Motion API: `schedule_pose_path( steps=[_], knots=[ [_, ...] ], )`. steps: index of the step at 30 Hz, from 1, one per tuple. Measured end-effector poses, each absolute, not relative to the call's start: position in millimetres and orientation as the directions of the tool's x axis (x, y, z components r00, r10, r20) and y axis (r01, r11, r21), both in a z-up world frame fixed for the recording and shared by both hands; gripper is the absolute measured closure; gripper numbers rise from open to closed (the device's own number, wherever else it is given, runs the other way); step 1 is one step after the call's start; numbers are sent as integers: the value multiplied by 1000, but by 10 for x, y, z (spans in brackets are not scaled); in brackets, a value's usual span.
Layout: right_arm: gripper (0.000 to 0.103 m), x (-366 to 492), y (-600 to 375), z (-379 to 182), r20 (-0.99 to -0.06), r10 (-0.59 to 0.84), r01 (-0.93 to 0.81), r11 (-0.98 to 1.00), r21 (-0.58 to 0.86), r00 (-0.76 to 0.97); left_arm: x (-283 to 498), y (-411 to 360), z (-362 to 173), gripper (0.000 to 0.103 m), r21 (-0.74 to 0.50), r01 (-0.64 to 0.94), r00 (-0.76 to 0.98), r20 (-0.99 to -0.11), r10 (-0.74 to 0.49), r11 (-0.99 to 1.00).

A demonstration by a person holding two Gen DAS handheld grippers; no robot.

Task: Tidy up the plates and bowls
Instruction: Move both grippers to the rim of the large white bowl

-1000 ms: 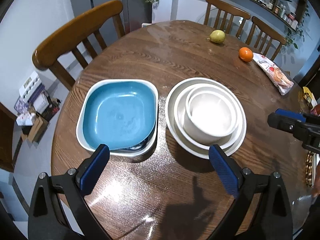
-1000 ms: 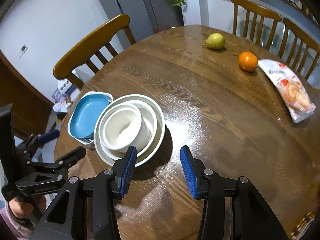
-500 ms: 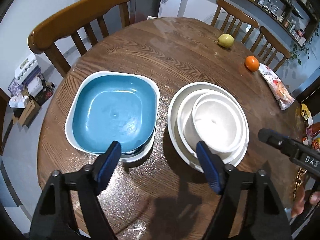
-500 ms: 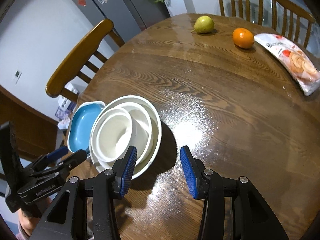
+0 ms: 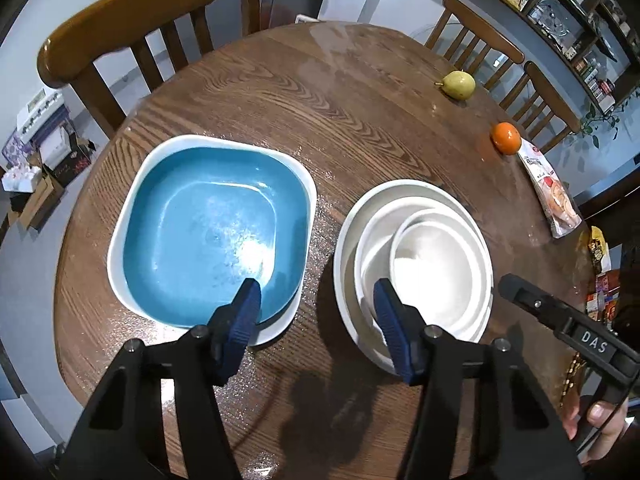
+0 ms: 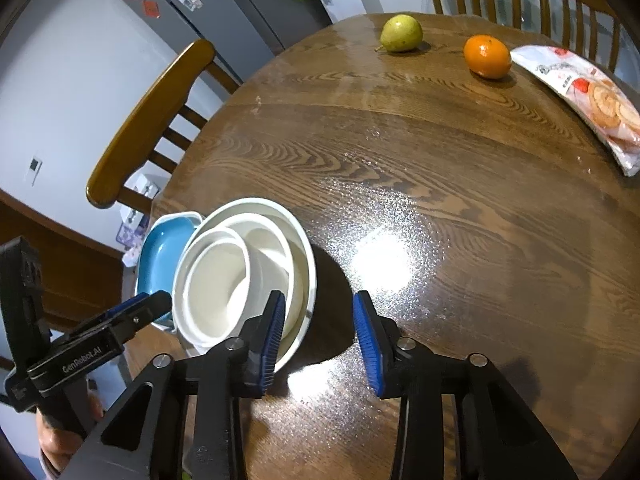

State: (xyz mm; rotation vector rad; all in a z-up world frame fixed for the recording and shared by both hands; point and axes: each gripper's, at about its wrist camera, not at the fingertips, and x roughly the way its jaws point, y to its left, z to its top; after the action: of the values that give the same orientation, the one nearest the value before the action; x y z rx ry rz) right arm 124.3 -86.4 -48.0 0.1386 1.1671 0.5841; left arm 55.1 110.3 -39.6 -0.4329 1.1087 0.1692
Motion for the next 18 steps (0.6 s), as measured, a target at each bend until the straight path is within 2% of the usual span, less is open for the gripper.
schedule_pose_path(
  steps=[4, 18],
  knots=[
    [68, 1258, -860, -513, -824, 507, -364, 839, 404, 254, 584, 1151, -450, 58, -280, -346, 424, -898, -117, 895],
    [73, 1286, -850, -605, -834, 502, -347, 843, 412, 230, 632, 1179, -459, 61, -207, -347, 406, -912, -53, 915]
  ],
)
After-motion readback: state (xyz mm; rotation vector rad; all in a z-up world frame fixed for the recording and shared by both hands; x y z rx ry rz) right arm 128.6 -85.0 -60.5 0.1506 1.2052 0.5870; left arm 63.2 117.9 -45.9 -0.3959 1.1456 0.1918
